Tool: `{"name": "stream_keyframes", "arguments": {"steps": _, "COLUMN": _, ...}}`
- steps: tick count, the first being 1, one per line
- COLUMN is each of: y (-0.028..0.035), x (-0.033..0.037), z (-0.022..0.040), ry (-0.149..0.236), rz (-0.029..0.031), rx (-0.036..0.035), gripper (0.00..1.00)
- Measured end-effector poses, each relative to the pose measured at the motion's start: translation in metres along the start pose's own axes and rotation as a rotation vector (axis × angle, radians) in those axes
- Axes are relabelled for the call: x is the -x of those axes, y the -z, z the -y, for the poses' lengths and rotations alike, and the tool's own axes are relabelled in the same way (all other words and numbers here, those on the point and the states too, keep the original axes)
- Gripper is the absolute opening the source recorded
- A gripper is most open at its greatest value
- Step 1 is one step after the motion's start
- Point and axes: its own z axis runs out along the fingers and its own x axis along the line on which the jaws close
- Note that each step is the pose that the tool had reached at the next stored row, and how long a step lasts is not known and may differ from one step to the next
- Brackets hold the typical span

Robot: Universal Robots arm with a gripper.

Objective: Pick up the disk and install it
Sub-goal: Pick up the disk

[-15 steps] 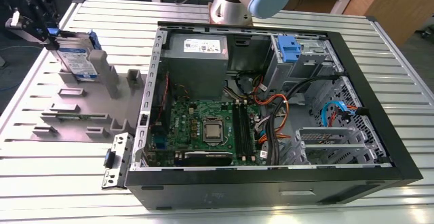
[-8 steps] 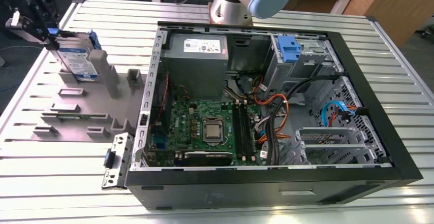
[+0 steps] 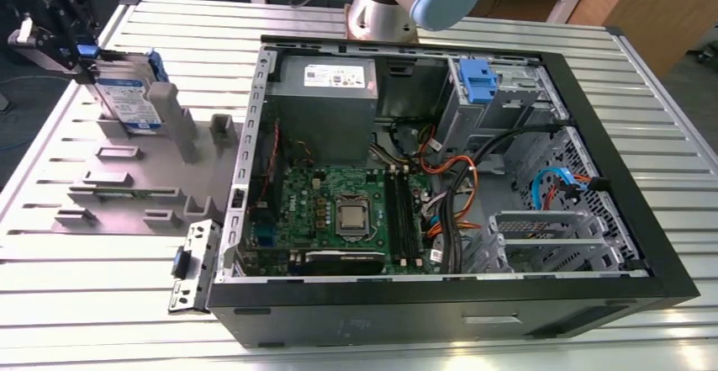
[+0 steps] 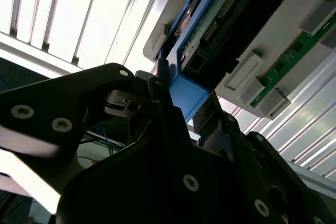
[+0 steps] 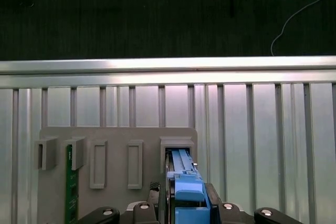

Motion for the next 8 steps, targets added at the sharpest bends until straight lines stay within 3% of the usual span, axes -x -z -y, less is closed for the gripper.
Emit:
{"name": "stream_keyframes", "arguments": {"steps": 7, "y": 0.0, "x": 0.0, "z": 0.0, "ry": 0.002, "rz": -0.0001, "rx": 0.0, "gripper": 0.42}}
{"name": "stream_keyframes", "arguments": {"steps": 8, "y": 0.0, "x": 0.0, "z": 0.0, "ry": 0.003, "rz": -0.0001, "rx": 0.0, "gripper": 0.36}}
